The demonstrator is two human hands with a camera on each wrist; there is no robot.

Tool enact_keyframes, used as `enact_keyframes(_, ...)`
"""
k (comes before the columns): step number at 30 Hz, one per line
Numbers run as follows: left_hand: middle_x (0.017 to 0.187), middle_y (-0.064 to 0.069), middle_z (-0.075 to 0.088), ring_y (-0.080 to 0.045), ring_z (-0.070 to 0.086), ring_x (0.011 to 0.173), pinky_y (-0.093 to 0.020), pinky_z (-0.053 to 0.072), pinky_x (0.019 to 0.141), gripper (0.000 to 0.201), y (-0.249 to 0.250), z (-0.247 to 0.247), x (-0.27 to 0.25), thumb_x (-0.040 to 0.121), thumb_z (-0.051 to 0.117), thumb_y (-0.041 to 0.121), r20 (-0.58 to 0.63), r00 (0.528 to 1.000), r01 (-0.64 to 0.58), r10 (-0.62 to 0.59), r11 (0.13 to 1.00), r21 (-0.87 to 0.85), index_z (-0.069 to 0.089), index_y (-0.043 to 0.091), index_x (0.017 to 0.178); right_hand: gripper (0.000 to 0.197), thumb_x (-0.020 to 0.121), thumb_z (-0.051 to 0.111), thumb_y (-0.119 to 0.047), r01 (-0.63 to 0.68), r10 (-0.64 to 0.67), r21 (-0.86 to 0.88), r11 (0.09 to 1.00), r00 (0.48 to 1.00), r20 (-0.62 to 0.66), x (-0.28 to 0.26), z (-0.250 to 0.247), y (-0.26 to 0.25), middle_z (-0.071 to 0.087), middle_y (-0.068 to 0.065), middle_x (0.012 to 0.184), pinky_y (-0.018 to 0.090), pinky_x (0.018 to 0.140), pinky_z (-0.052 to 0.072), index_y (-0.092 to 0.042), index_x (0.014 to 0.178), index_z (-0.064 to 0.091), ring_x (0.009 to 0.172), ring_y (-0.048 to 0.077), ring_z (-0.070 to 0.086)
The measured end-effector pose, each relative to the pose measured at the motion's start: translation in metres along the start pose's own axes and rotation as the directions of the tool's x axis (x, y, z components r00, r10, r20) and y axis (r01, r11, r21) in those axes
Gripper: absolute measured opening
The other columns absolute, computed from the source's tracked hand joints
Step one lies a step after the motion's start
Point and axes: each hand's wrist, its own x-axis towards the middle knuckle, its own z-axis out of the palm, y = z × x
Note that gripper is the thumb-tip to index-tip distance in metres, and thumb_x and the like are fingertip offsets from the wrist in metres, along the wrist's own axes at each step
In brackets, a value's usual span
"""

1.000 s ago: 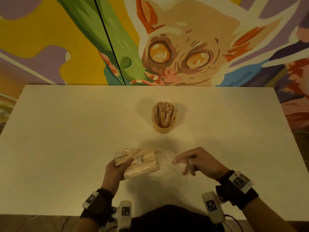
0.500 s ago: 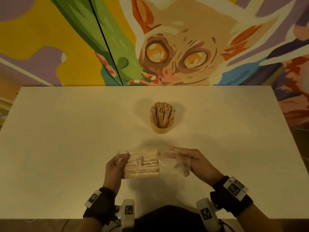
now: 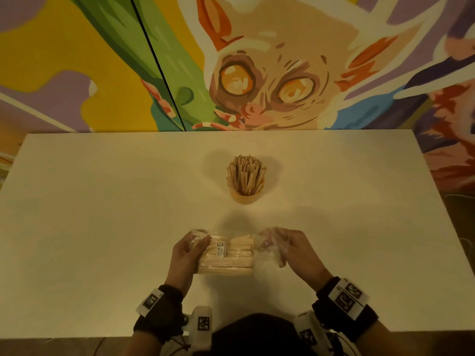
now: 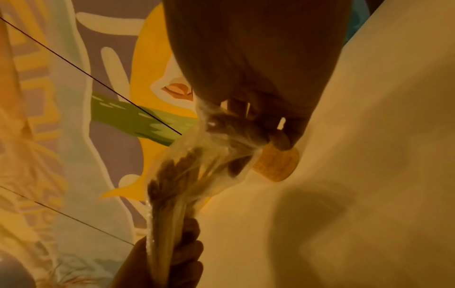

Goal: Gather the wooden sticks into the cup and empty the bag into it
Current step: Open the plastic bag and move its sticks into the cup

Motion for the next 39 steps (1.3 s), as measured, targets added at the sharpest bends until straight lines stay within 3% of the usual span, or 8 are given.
enact_keyframes(4, 0.084, -0.009, 0.072, -0.026, 0.069, 0.077, -0.031, 0.055, 0.063, 0.039, 0.002, 0.018, -0.006, 0.070, 0.074, 0.036, -0.026, 0.999, -0.045, 0.047, 0.996, 0.081, 0.064, 0.007, 0.094, 0.045, 0.077, 0.069, -0.054, 0.097, -0.094, 0.123, 0.988, 0.995, -0.031, 0.001, 0.007, -0.001, 0.063, 0.031, 0.079, 0.024, 0.056, 0.047, -0.010, 0.083, 0.075, 0.066, 0.033, 0.052)
enact_keyframes(6, 0.090, -0.008, 0.072, -0.026, 0.070, 0.078, -0.035, 0.056, 0.061, 0.042, 0.005, 0.024, -0.007, 0.071, 0.071, 0.040, -0.081, 0.993, -0.087, 0.090, 0.995, 0.043, 0.062, 0.010, 0.100, 0.026, 0.075, 0.070, -0.040, 0.153, -0.145, 0.172, 0.973, 0.988, -0.061, 0.000, 0.006, -0.006, 0.069, 0.005, 0.079, 0.024, 0.047, 0.042, -0.024, 0.094, 0.079, 0.062, 0.026, 0.055)
enact_keyframes(8, 0.096, -0.010, 0.072, -0.026, 0.071, 0.081, -0.040, 0.058, 0.065, 0.036, 0.009, 0.026, -0.008, 0.081, 0.068, 0.038, -0.117, 0.984, -0.125, 0.131, 0.991, 0.054, 0.064, 0.012, 0.107, 0.052, 0.065, 0.080, -0.041, 0.202, -0.196, 0.193, 0.960, 0.979, -0.049, -0.002, 0.003, -0.004, 0.067, -0.002, 0.077, 0.022, 0.043, 0.041, -0.011, 0.107, 0.074, 0.062, 0.011, 0.060)
enact_keyframes(13, 0.071, 0.001, 0.067, -0.013, 0.065, 0.065, -0.032, 0.051, 0.058, 0.012, 0.014, 0.029, -0.007, 0.094, 0.060, 0.014, -0.208, 0.956, -0.183, 0.206, 0.975, 0.124, 0.062, 0.008, 0.084, 0.030, 0.080, 0.066, -0.020, 0.214, -0.186, 0.190, 0.958, 0.970, -0.155, -0.006, 0.000, -0.005, 0.069, 0.018, 0.096, 0.029, 0.056, 0.051, -0.001, 0.103, 0.070, 0.076, 0.029, 0.061)
enact_keyframes(20, 0.071, 0.004, 0.063, -0.009, 0.062, 0.058, -0.025, 0.048, 0.045, 0.004, 0.020, 0.036, -0.011, 0.096, 0.052, 0.006, -0.181, 0.963, -0.180, 0.198, 0.977, 0.111, 0.054, 0.009, 0.097, 0.018, 0.082, 0.049, 0.021, 0.099, -0.082, 0.149, 0.984, 0.990, -0.117, -0.010, -0.005, -0.002, 0.072, 0.005, 0.091, 0.028, 0.059, 0.052, 0.014, 0.091, 0.063, 0.073, 0.021, 0.063)
enact_keyframes(28, 0.075, -0.006, 0.058, -0.019, 0.060, 0.064, -0.033, 0.046, 0.053, 0.025, 0.011, 0.041, -0.015, 0.091, 0.059, 0.031, -0.091, 0.982, -0.141, 0.165, 0.964, 0.224, 0.055, 0.013, 0.074, 0.022, 0.073, 0.066, -0.014, 0.085, -0.077, 0.126, 0.988, 0.995, -0.067, -0.009, -0.001, -0.009, 0.070, 0.009, 0.098, 0.034, 0.073, 0.050, -0.006, 0.092, 0.072, 0.091, 0.021, 0.064)
enact_keyframes(32, 0.074, -0.007, 0.059, -0.020, 0.061, 0.061, -0.035, 0.052, 0.052, 0.014, 0.013, 0.038, -0.014, 0.094, 0.061, 0.015, -0.196, 0.965, -0.147, 0.172, 0.980, 0.136, 0.055, 0.012, 0.081, 0.009, 0.085, 0.058, 0.011, 0.042, -0.027, 0.173, 0.984, 0.996, -0.090, -0.008, -0.004, -0.007, 0.065, 0.014, 0.090, 0.037, 0.074, 0.047, 0.007, 0.089, 0.065, 0.087, 0.027, 0.062)
enact_keyframes(39, 0.077, -0.002, 0.064, -0.016, 0.065, 0.062, -0.034, 0.054, 0.049, 0.009, 0.021, 0.042, -0.014, 0.092, 0.063, 0.011, -0.201, 0.965, -0.148, 0.170, 0.982, 0.119, 0.059, 0.011, 0.084, 0.043, 0.097, 0.057, -0.027, -0.142, 0.144, 0.113, 0.983, 0.990, -0.009, -0.009, -0.007, -0.011, 0.053, 0.020, 0.076, 0.030, 0.059, 0.037, 0.016, 0.096, 0.061, 0.064, 0.024, 0.042)
